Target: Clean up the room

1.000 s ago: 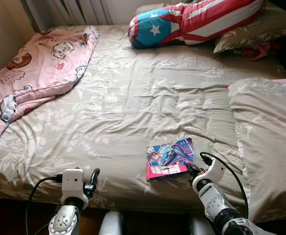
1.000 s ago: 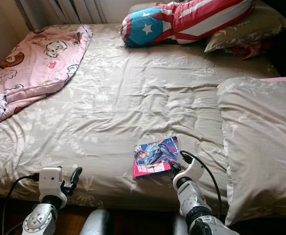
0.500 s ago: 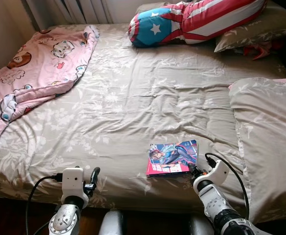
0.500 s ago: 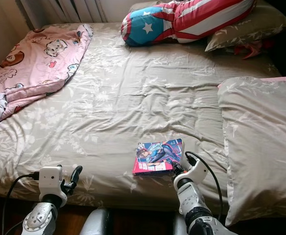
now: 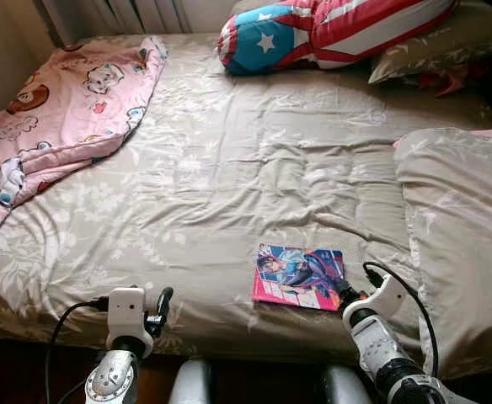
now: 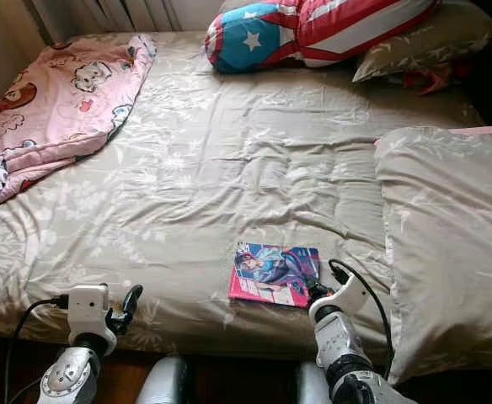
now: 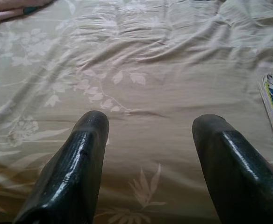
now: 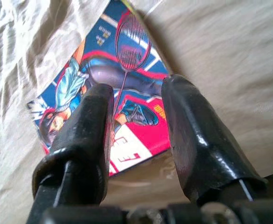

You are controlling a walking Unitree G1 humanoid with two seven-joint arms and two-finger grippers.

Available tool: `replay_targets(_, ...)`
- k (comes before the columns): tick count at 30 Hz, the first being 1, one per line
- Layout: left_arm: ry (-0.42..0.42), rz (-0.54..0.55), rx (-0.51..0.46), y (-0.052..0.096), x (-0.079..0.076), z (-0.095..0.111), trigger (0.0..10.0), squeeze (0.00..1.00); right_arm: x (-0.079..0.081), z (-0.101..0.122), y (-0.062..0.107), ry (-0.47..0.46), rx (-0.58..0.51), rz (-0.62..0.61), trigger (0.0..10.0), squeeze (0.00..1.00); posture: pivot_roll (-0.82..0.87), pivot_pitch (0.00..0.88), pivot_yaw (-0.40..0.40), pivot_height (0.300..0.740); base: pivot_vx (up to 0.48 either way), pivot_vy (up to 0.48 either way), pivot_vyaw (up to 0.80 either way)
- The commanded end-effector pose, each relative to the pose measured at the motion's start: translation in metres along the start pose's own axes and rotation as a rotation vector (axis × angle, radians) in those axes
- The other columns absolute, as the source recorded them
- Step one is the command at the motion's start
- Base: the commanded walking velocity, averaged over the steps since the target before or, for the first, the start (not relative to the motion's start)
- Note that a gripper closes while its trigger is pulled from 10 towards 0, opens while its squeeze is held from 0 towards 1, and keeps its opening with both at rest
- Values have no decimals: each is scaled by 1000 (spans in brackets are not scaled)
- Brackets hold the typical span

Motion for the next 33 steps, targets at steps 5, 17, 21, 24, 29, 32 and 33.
replay_targets(5, 1, 1, 27, 2, -1, -7, 10000, 0, -5, 2, 1, 66, -11, -24, 10000, 0, 58, 153, 66, 638, 0, 0, 0)
replay_targets(17, 123, 69, 178, 2, -3, -48, 10000, 0, -4, -2, 10, 585, -82, 85, 10000, 0, 1, 94, 31, 653, 0, 0, 0)
replay_targets(21, 120, 55, 222, -2, -6, -57, 10000, 0, -17, -10, 14, 590, -52, 56, 10000, 0, -12, 77, 21, 678, 0, 0, 0)
replay_targets(24, 118, 41, 253, -5, -9, -63, 10000, 0, -30, -17, 18, 611, -10, 16, 10000, 0, -20, 70, 16, 703, 0, 0, 0)
replay_targets(29, 105, 31, 362, 0, -11, -84, 10000, 0, -54, -31, 27, 639, 63, -60, 10000, 0, -32, 28, 23, 728, 0, 0, 0)
replay_targets(32, 95, 27, 413, 3, -11, -93, 10000, 0, -62, -37, 30, 633, 101, -91, 10000, 0, -38, 7, 21, 740, 0, 0, 0)
replay_targets(33, 95, 27, 413, 3, -11, -93, 10000, 0, -62, -37, 30, 633, 101, -91, 10000, 0, -38, 7, 21, 740, 0, 0, 0)
Point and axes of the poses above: a point about 5 cm out from each wrist's last joint towards the gripper, its own y axis pointing back from the gripper into the wrist, its own z axis along the axis of the wrist's last joint, x = y × z, the point moved 3 cm from there along -y, pointing out of the wrist towards the gripper, and after that the axes turned 2 degrees about -y, right-handed, at the moved point
